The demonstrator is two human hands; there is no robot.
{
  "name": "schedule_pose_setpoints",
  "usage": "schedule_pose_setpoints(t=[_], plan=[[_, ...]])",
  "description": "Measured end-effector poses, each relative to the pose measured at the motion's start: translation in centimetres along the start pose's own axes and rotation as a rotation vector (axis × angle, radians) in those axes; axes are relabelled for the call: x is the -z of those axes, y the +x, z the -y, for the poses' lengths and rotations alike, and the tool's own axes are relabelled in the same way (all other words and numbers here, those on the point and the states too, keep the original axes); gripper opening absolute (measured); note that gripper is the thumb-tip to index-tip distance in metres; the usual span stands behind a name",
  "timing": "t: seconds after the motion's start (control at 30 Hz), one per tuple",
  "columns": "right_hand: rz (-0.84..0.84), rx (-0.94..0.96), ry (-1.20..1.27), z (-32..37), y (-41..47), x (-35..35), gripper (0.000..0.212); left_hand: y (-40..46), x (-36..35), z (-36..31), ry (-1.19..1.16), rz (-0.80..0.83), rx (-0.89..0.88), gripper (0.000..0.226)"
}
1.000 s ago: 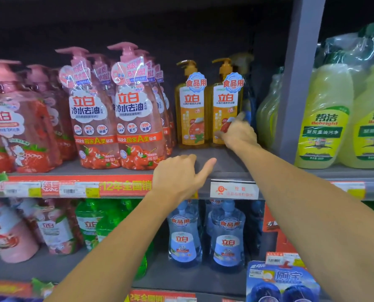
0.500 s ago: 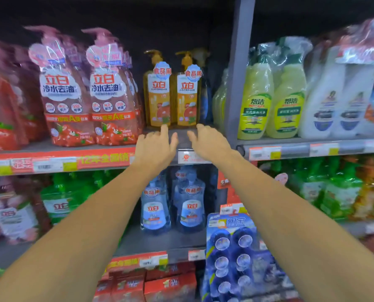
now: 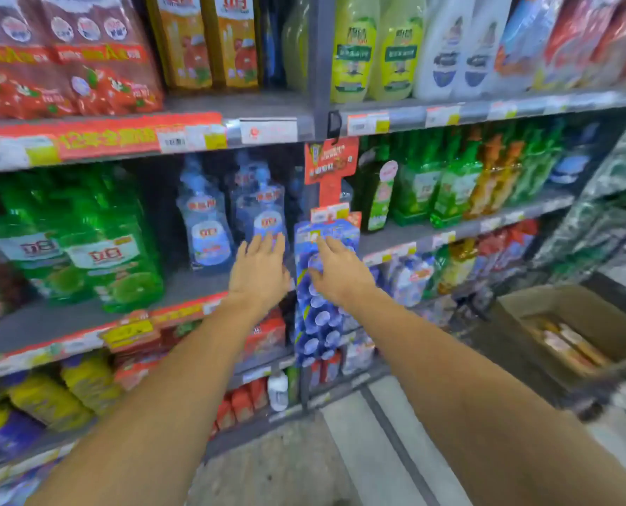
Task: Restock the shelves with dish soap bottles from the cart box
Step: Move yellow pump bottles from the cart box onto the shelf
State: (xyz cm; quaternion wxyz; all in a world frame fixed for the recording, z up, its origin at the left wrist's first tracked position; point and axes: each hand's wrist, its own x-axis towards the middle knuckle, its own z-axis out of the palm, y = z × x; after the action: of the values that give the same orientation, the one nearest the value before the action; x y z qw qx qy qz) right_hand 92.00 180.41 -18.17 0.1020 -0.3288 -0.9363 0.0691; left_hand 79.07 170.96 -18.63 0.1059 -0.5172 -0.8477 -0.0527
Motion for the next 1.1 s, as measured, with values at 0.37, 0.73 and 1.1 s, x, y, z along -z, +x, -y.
schedule_pose_setpoints(t=[0.37, 0.73, 1.1], plan=[[0.221, -0.345, 0.094, -14.9, -16.4, -6.5, 0.05, -7.3, -6.3, -15.8, -0.013, 0.164, -0.328, 0.05], [0.225, -0.545, 0.022, -35.5, -31.0, -3.0, 0.056, -6.3, -8.1, -42.4, -0.035, 0.288, -0.587, 0.047], [0.341, -0.799, 0.128, -52.8, -40.4, 0.9, 0.044, -6.8, -9.4, -65.8, -0.09, 0.342, -0.747, 0.04]])
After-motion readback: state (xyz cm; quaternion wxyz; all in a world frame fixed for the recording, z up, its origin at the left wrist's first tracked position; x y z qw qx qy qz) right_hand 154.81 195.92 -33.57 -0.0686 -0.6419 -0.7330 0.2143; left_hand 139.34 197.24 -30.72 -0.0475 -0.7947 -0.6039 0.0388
